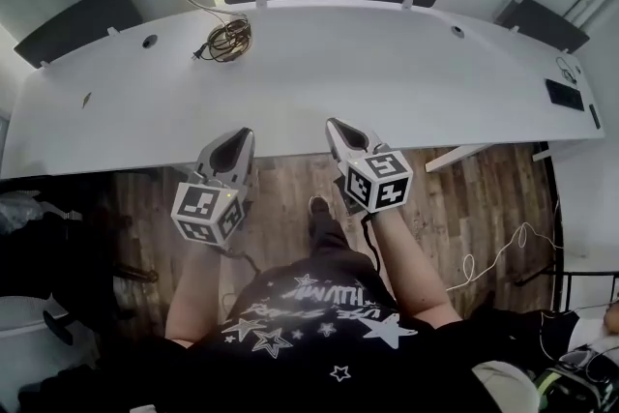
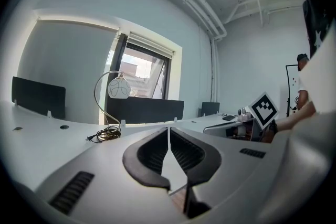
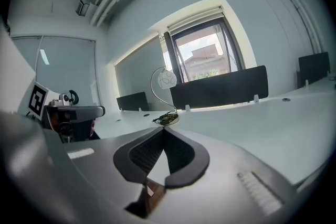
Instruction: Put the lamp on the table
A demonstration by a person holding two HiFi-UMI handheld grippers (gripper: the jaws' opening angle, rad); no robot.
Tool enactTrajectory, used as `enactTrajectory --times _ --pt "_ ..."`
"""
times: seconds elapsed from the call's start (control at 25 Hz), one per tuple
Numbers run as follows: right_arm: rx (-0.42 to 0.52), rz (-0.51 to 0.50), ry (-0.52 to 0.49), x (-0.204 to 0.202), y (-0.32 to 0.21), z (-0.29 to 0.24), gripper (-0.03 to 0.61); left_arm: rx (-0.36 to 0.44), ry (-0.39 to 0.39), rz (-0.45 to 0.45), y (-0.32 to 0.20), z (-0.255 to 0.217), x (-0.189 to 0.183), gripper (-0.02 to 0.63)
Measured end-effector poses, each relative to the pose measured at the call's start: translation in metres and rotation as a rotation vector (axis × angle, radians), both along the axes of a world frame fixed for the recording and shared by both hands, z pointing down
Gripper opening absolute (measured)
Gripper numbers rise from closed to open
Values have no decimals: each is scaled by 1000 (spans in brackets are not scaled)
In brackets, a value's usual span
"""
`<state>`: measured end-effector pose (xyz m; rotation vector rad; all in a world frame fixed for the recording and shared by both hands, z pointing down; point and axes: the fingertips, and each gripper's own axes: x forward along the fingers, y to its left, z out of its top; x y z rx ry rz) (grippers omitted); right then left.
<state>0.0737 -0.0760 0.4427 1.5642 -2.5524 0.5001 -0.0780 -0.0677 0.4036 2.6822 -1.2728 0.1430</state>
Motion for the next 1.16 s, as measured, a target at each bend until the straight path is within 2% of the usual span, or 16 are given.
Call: enactTrajectory --times 0.28,0.52,0.88,1.16 --pt "5 30 17 -16 51 -2 2 16 10 25 47 -6 -16 20" --pt "-14 23 33 -29 88 2 2 17 33 8 79 -7 -33 20" --pt "-5 -16 56 -55 117 1 2 38 49 -12 110 -10 -51 20" --pt "-14 10 59 -44 128 5 2 45 42 5 124 -10 -46 20"
